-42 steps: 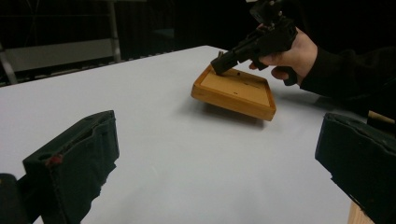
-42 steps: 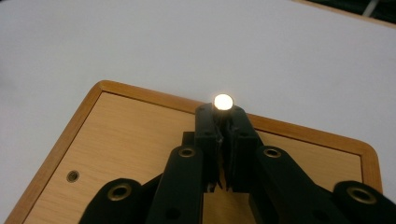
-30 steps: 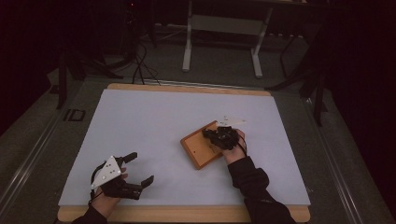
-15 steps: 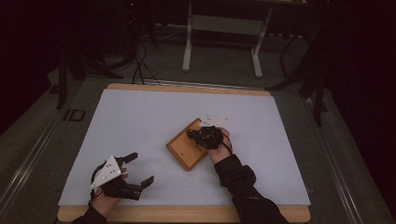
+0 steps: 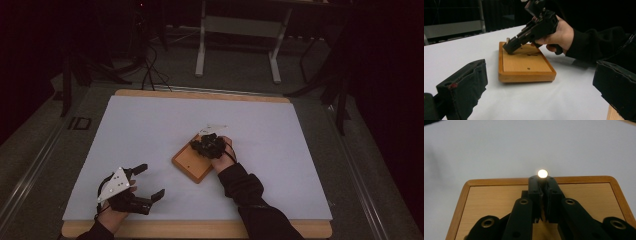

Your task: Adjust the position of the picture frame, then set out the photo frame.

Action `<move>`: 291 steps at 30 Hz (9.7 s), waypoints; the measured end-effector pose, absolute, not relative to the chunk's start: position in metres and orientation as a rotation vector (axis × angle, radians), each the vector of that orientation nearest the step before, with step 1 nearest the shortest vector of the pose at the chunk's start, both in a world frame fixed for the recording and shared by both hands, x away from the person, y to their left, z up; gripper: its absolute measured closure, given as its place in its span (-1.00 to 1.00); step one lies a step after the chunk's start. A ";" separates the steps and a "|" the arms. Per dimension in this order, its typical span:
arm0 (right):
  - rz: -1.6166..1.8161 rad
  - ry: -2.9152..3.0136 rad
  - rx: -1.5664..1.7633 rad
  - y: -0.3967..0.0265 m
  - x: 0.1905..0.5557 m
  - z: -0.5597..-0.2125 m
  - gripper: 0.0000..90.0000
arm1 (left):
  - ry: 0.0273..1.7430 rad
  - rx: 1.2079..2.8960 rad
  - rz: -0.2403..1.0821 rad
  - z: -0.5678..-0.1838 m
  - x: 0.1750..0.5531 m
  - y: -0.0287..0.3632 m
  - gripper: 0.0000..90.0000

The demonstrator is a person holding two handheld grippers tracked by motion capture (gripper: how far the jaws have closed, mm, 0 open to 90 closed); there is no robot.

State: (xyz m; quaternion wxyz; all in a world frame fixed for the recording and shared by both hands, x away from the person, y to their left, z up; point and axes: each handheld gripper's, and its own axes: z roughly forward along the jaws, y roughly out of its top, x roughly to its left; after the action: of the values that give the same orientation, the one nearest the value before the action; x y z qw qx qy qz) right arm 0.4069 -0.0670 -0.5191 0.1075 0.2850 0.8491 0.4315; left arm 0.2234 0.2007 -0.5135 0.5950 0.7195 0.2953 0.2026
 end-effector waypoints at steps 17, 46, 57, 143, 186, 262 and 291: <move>1.303 2.544 0.867 -0.067 0.412 -0.528 0.77 | 0.685 1.673 0.462 -0.514 0.224 0.199 -1.00; 1.357 2.381 0.887 -0.142 0.409 -0.507 0.60 | 0.858 1.769 0.406 -0.513 0.235 0.177 0.29; 1.286 2.457 0.874 -0.122 0.429 -0.513 1.00 | 0.826 1.739 0.453 -0.511 0.229 0.179 0.52; 1.155 2.650 0.996 -0.142 0.423 -0.529 1.00 | 0.809 1.664 0.419 -0.520 0.234 0.179 -0.86; 1.316 2.549 0.927 -0.167 0.380 -0.514 0.13 | 0.657 1.835 0.212 -0.503 0.263 0.153 -0.82; 1.224 2.551 0.484 -0.182 0.256 -0.498 -0.42 | 0.585 2.111 0.171 -0.517 0.355 0.087 0.86; 0.536 2.101 -0.207 -0.145 0.212 -0.545 0.01 | 0.642 2.107 -0.003 -0.515 0.376 0.091 0.87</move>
State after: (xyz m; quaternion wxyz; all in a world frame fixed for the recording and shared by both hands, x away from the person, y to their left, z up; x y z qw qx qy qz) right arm 0.2117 -0.1452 -0.5449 0.4635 -0.0843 0.8547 0.2180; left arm 0.3762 0.0906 -0.5145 0.4524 0.8532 0.2597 -0.0010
